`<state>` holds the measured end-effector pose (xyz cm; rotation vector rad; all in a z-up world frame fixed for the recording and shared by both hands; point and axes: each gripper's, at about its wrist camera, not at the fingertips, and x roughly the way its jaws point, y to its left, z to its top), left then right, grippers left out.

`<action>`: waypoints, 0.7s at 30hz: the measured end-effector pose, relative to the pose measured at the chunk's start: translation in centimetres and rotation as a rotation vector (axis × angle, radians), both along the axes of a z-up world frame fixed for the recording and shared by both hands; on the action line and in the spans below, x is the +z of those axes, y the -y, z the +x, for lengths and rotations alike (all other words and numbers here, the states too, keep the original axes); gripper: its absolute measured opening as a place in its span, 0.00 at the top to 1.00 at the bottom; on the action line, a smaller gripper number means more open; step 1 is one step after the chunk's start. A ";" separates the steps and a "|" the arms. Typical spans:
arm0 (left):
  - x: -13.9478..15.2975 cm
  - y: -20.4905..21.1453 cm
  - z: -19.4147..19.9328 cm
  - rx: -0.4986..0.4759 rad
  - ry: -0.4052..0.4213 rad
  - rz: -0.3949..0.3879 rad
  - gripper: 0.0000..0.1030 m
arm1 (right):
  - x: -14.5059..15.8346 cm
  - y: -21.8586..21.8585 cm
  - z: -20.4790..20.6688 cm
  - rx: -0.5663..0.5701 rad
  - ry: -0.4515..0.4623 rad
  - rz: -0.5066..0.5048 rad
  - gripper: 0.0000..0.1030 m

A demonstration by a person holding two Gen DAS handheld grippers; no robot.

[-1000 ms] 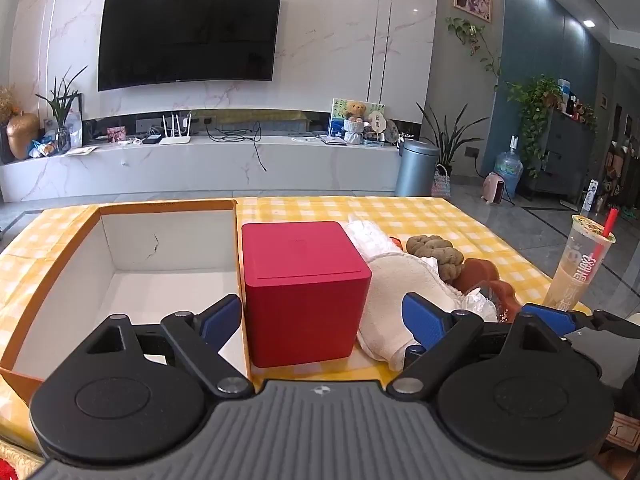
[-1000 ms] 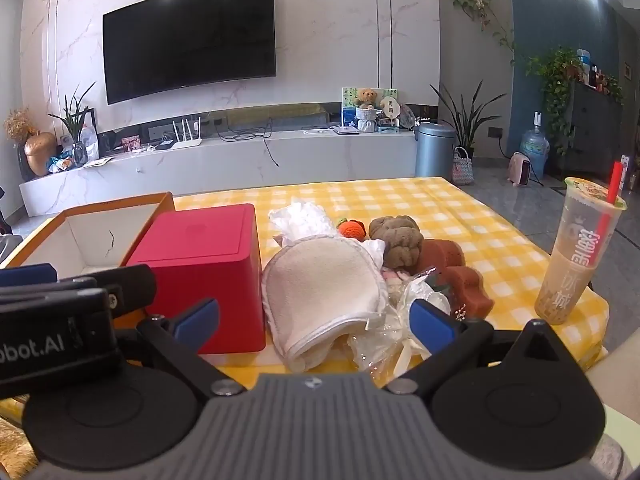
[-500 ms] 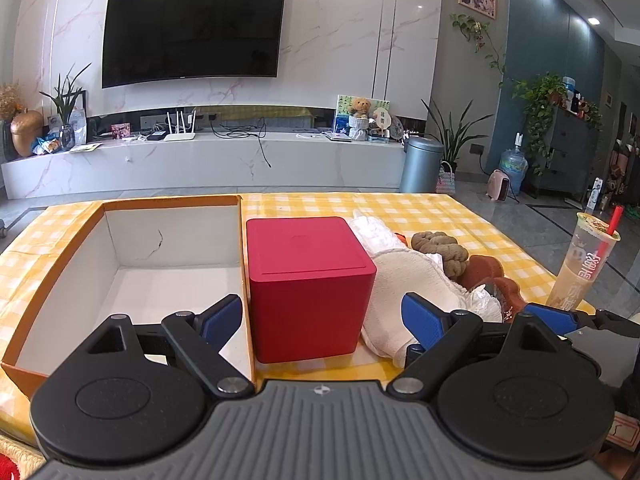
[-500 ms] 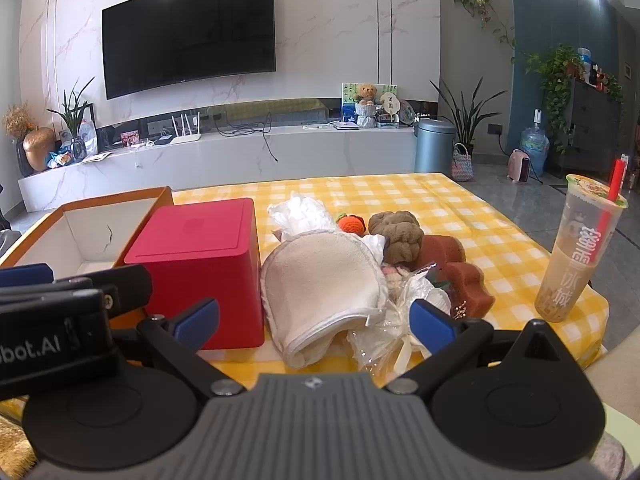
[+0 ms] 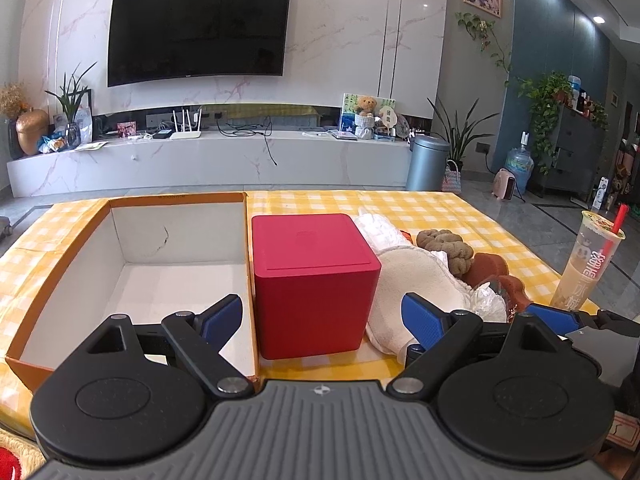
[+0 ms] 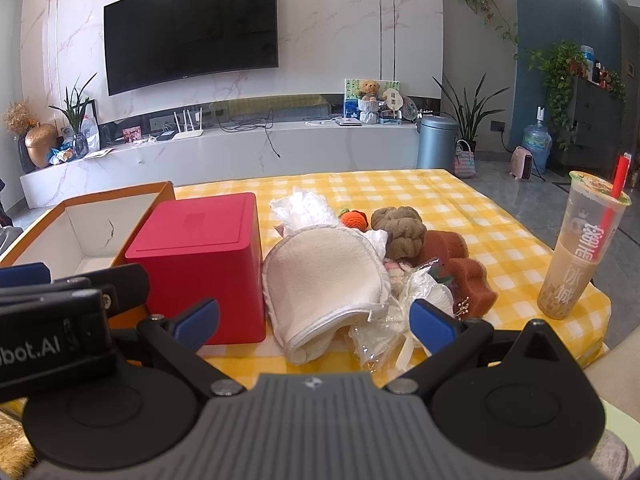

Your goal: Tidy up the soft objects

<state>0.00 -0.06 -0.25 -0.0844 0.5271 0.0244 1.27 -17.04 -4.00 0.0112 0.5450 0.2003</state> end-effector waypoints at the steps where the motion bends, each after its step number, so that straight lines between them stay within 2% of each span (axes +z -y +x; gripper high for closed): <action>1: 0.0 0.0 0.0 0.003 -0.003 -0.002 0.00 | 0.0 0.0 0.0 0.001 -0.001 -0.003 0.04; 21: -0.5 -0.3 0.3 0.019 -0.030 -0.006 0.00 | -0.4 -0.4 0.0 0.004 -0.006 -0.039 0.04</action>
